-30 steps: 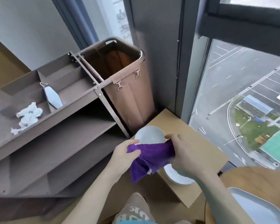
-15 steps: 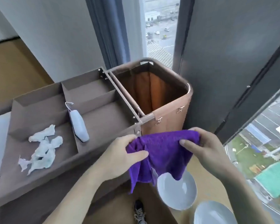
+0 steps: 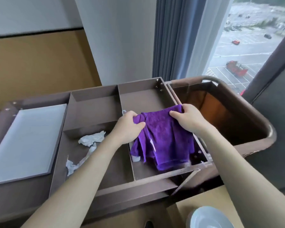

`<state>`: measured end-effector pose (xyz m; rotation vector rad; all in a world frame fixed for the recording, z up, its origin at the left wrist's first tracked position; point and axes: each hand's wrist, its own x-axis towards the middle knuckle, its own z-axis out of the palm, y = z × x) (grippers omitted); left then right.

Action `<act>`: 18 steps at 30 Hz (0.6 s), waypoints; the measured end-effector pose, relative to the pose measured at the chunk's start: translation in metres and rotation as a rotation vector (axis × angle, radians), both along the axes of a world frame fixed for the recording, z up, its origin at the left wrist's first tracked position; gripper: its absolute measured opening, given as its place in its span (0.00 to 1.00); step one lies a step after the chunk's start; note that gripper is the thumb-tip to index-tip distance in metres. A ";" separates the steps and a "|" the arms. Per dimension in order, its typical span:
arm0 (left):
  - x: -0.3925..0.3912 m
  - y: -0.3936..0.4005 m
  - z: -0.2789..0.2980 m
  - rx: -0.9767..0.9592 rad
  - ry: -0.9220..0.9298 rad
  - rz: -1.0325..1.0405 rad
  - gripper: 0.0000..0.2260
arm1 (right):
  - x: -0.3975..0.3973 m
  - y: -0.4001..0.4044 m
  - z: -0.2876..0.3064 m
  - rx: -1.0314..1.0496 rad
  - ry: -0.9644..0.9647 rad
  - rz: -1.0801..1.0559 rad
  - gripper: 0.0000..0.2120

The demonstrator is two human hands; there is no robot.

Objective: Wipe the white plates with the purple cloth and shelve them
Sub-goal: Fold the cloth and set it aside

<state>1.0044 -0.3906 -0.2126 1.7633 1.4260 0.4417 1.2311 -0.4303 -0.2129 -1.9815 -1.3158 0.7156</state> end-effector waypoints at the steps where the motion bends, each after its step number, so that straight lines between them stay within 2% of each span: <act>1: 0.002 0.002 -0.001 0.056 0.088 -0.022 0.13 | -0.002 0.008 -0.005 -0.038 -0.096 0.000 0.12; 4: 0.005 -0.001 -0.006 0.198 0.159 -0.099 0.20 | -0.009 0.010 -0.017 -0.058 -0.279 0.062 0.26; 8: -0.003 -0.007 -0.019 0.395 0.247 -0.196 0.19 | -0.022 -0.009 -0.031 0.084 -0.438 0.214 0.23; 10: -0.005 -0.011 -0.025 0.495 0.364 -0.273 0.19 | -0.031 -0.018 -0.041 0.002 -0.487 0.306 0.28; 12: -0.002 -0.020 -0.029 0.504 0.555 -0.398 0.21 | -0.040 -0.028 -0.054 -0.187 -0.562 0.385 0.32; 14: 0.005 -0.030 -0.032 0.452 0.750 -0.518 0.22 | -0.042 -0.034 -0.066 -0.326 -0.576 0.412 0.32; 16: 0.014 -0.038 -0.031 0.417 0.873 -0.555 0.21 | -0.041 -0.038 -0.066 -0.359 -0.552 0.417 0.33; 18: 0.023 -0.045 -0.025 0.413 0.900 -0.530 0.23 | -0.040 -0.048 -0.056 -0.351 -0.538 0.420 0.35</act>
